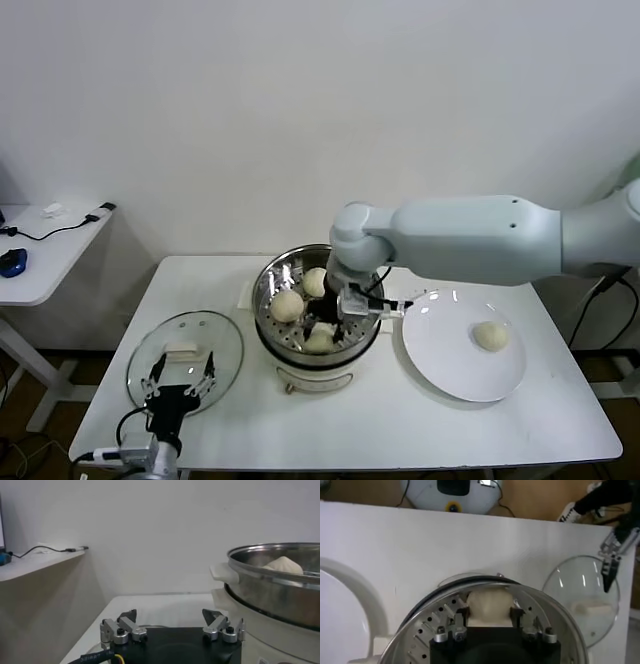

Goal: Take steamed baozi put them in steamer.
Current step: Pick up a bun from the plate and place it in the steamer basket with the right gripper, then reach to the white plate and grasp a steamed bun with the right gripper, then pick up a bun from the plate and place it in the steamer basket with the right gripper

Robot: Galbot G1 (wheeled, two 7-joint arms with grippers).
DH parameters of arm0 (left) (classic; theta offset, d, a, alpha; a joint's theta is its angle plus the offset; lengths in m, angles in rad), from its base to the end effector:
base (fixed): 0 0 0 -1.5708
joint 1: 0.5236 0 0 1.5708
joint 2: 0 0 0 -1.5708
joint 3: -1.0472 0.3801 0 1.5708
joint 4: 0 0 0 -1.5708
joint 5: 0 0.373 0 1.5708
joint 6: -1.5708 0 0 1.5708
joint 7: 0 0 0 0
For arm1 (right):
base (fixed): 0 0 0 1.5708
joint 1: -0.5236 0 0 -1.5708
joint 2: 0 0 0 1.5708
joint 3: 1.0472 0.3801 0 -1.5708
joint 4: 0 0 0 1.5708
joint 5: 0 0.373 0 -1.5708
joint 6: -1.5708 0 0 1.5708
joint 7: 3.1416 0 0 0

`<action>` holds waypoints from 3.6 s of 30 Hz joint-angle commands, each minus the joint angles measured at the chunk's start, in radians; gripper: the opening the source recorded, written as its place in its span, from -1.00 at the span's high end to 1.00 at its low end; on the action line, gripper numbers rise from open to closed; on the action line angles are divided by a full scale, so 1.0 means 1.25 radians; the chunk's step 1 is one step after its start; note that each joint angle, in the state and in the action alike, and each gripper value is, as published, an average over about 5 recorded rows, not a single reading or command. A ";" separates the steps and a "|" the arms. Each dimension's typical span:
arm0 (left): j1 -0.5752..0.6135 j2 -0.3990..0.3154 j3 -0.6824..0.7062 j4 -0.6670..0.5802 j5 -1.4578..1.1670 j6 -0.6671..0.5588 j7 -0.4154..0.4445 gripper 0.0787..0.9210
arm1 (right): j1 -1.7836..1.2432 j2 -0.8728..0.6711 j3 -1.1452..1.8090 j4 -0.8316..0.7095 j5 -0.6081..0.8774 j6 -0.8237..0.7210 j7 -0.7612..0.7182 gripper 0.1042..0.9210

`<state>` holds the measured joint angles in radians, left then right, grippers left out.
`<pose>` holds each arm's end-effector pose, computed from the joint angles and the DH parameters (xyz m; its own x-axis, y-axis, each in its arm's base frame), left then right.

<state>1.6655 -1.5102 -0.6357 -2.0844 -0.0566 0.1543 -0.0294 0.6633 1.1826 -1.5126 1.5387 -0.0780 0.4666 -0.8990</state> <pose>0.1505 0.0482 -0.3454 -0.9634 -0.1038 0.2470 -0.0904 0.9938 0.0651 0.5075 0.1600 -0.0976 -0.0050 -0.2079 0.9781 0.0367 -0.9775 -0.2076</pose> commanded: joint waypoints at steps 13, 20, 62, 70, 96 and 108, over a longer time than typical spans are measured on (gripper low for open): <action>0.005 0.000 0.000 -0.010 0.003 -0.001 0.000 -0.77 | 0.170 -0.122 0.033 -0.059 0.309 0.007 -0.092 -0.75; 0.002 0.006 0.001 -0.008 0.002 -0.004 0.002 -0.77 | 0.324 -0.359 -0.110 -0.152 0.517 -0.238 -0.220 -0.76; -0.010 0.012 0.000 0.041 0.012 -0.018 0.003 -0.77 | -0.420 -0.391 0.294 -0.487 0.221 -0.487 -0.060 -0.76; -0.012 0.011 0.004 0.043 0.013 -0.016 0.004 -0.77 | -0.425 -0.381 0.291 -0.495 0.215 -0.490 -0.067 -0.74; -0.018 0.012 0.013 0.016 0.008 -0.005 0.004 -0.77 | 0.328 -0.289 -0.092 -0.057 0.832 -0.651 -0.011 -0.20; -0.008 0.012 0.009 0.004 0.008 -0.002 0.000 -0.77 | 0.139 -0.144 -0.072 0.048 0.887 -0.794 0.188 -0.20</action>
<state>1.6519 -1.4965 -0.6233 -2.0743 -0.0463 0.1488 -0.0283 0.8633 0.8614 -1.5534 1.4619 0.8763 -0.3935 -0.8316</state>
